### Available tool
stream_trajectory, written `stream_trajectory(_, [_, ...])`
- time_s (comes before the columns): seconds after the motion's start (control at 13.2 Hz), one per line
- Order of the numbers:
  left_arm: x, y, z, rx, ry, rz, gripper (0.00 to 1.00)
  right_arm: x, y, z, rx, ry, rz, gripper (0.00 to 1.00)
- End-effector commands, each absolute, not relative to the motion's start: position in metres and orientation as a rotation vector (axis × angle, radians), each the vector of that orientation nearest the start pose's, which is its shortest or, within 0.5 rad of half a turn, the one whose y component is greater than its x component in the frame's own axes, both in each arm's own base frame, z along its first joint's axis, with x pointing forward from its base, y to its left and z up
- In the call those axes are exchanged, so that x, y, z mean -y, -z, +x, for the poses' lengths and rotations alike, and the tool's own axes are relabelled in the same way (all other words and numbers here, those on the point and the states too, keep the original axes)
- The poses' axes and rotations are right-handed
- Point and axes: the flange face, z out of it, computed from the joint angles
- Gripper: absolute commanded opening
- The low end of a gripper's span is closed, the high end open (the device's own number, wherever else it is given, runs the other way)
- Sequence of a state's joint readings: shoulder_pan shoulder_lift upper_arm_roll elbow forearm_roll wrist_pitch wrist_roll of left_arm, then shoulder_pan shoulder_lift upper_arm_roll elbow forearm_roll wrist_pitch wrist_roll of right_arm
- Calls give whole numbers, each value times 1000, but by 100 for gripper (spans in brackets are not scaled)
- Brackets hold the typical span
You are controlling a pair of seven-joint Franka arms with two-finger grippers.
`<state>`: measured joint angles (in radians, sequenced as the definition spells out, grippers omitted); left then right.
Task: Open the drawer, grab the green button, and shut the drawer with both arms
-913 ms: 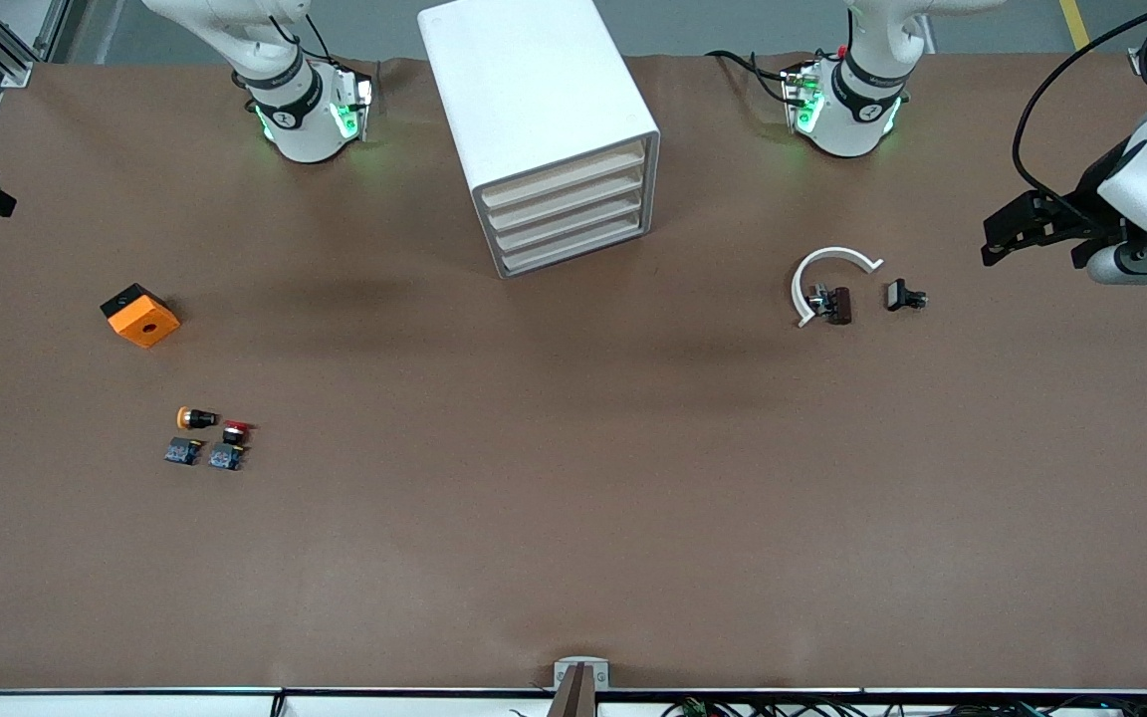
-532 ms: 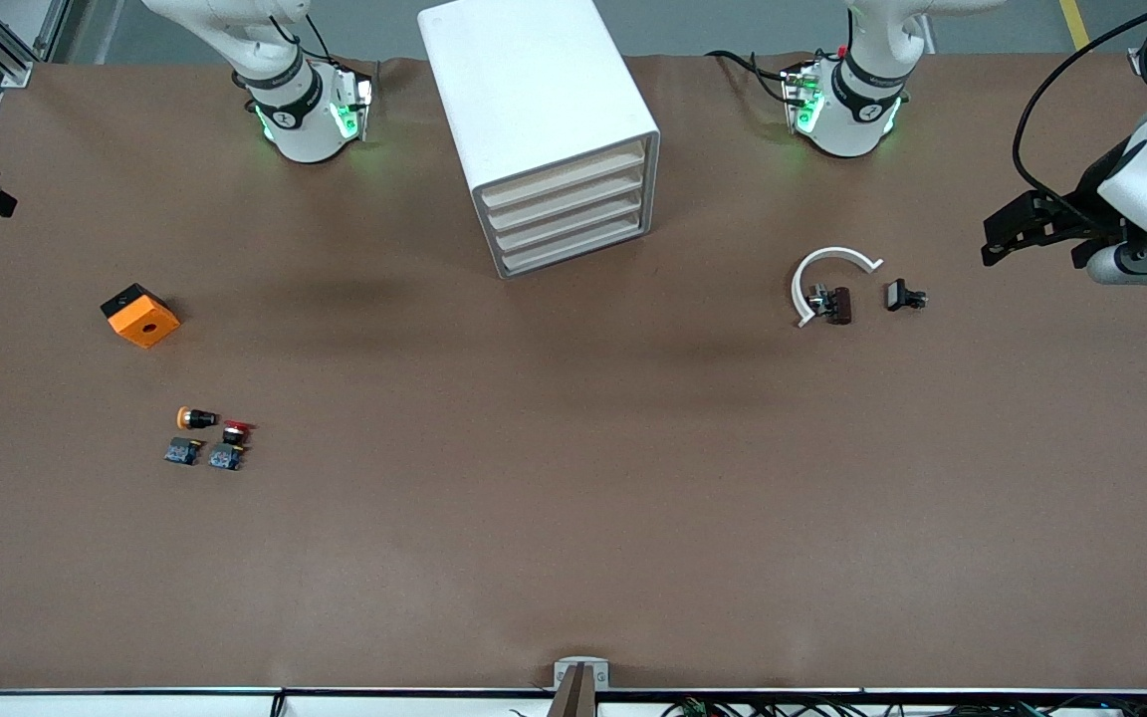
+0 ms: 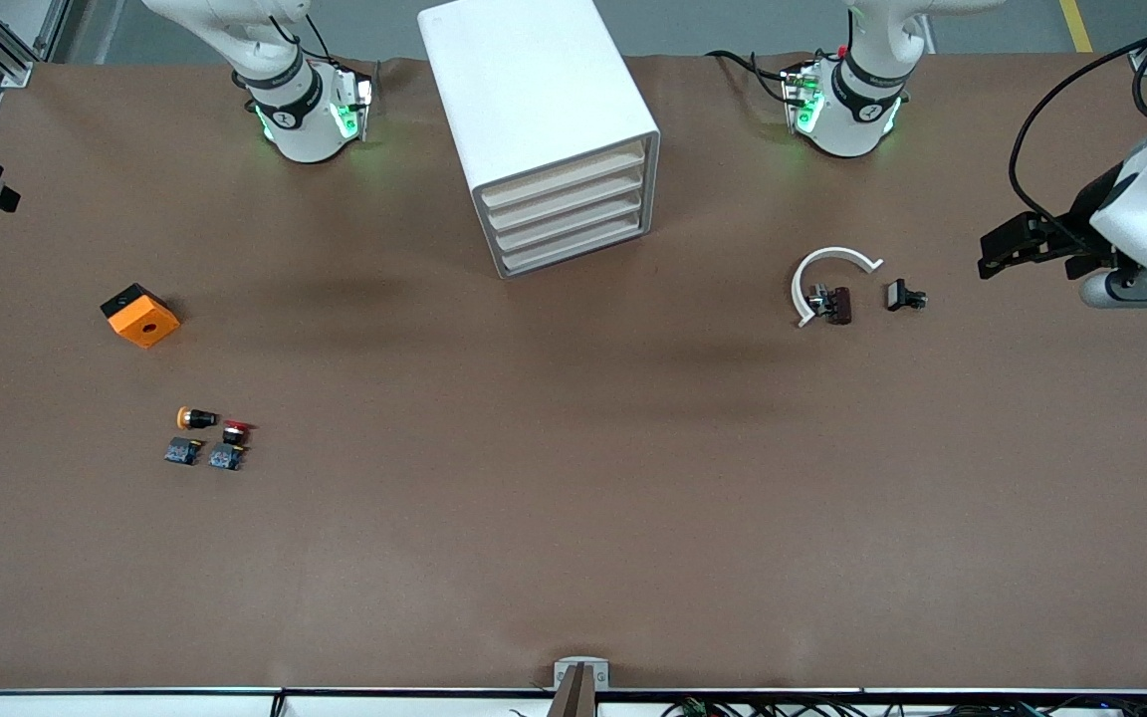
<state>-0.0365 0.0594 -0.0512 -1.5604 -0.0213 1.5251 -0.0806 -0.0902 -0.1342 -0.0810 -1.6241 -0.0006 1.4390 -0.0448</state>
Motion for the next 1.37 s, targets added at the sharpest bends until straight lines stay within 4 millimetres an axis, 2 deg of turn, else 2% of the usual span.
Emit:
stream_trajectory(0.0, [50, -557, 579, -5, -268, -3133, 100, 87, -665, 490, -208, -77, -3113, 100])
stream_trajectory(0.15, [55, -510, 597, 1, -378, -3120, 100, 87, -659, 492, -210, -96, -3112, 100])
stream_trajectory(0.23, [55, -490, 606, 2, -401, -3119, 100, 83, -650, 503, -191, -126, -3120, 100])
stream_trajectory(0.38, [60, -451, 620, -1, -433, -3117, 100, 84, -653, 506, -185, -130, -3117, 100])
stream_trajectory(0.46, [68, -430, 625, 5, -461, -3110, 100, 85, -641, 510, -186, -162, -3107, 100])
stream_trajectory(0.53, [78, -407, 629, 50, -488, -3095, 100, 88, -633, 518, -187, -188, -3106, 100])
stream_trajectory(0.61, [98, -390, 632, 97, -489, -3078, 100, 84, -622, 524, -175, -207, -3105, 100])
stream_trajectory(0.68, [119, -371, 634, 151, -485, -3054, 100, 89, -600, 537, -189, -273, -3095, 100])
stream_trajectory(0.76, [146, -354, 633, 228, -471, -3029, 100, 91, -590, 544, -189, -299, -3092, 100])
stream_trajectory(0.91, [173, -338, 631, 404, -459, -2982, 100, 98, -568, 555, -198, -356, -3092, 100])
stream_trajectory(0.99, [196, -329, 626, 506, -474, -2953, 100, 99, -564, 558, -199, -363, -3099, 100])
stream_trajectory(1.29, [247, -313, 624, 1106, -620, -2801, 100, 99, -563, 561, -200, -341, -3117, 100])
